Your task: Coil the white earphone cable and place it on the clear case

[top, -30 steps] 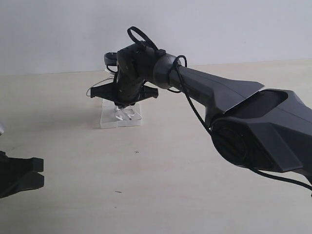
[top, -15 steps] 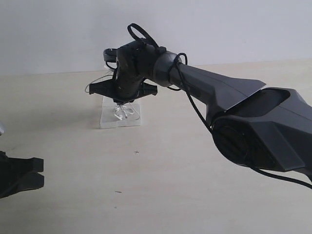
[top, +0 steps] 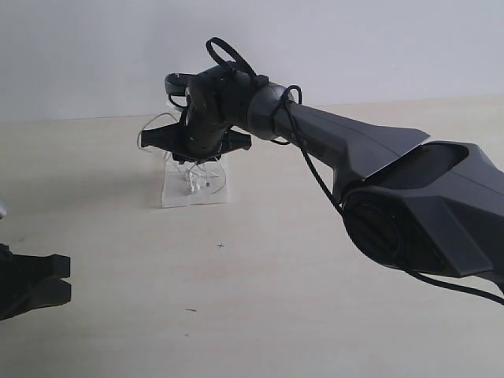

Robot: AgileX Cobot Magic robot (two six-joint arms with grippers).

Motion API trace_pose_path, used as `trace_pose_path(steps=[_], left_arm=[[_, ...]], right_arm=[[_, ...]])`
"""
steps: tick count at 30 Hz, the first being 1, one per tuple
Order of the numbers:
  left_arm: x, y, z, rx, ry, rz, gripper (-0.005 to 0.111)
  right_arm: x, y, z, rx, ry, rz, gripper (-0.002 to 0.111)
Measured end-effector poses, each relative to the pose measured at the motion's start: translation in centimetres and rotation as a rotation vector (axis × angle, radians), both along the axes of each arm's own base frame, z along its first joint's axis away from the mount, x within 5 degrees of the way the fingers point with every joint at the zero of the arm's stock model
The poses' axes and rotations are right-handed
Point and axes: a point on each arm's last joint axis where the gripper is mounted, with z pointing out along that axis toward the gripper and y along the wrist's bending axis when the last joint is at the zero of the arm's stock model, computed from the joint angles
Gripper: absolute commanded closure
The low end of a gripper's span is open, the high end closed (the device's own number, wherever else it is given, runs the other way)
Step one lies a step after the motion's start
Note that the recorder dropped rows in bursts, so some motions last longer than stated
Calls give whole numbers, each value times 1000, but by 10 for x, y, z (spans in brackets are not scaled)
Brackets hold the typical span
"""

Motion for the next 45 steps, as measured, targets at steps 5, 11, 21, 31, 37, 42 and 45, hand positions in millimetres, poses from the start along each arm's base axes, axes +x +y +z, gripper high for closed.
trace_pose_path(steps=[5, 11, 21, 31, 37, 42, 45], left_arm=[[0, 0, 0, 0, 0, 0, 107], [0, 0, 0, 0, 0, 0, 107], [0, 0, 0, -3, 0, -2, 107], [0, -1, 0, -7, 0, -4, 107], [0, -1, 0, -7, 0, -4, 107], [0, -1, 0, -7, 0, -4, 107], [0, -1, 0, -11, -2, -5, 107]], right_arm=[[0, 0, 0, 5, -7, 1, 57], [0, 0, 0, 8, -3, -6, 57], [0, -6, -2, -60, 7, -35, 37], [-1, -6, -2, -10, 51, -112, 39], [-3, -3, -3, 23, 79, -120, 48], [-4, -6, -4, -12, 86, -118, 47], [-4, -10, -5, -71, 82, -109, 41]])
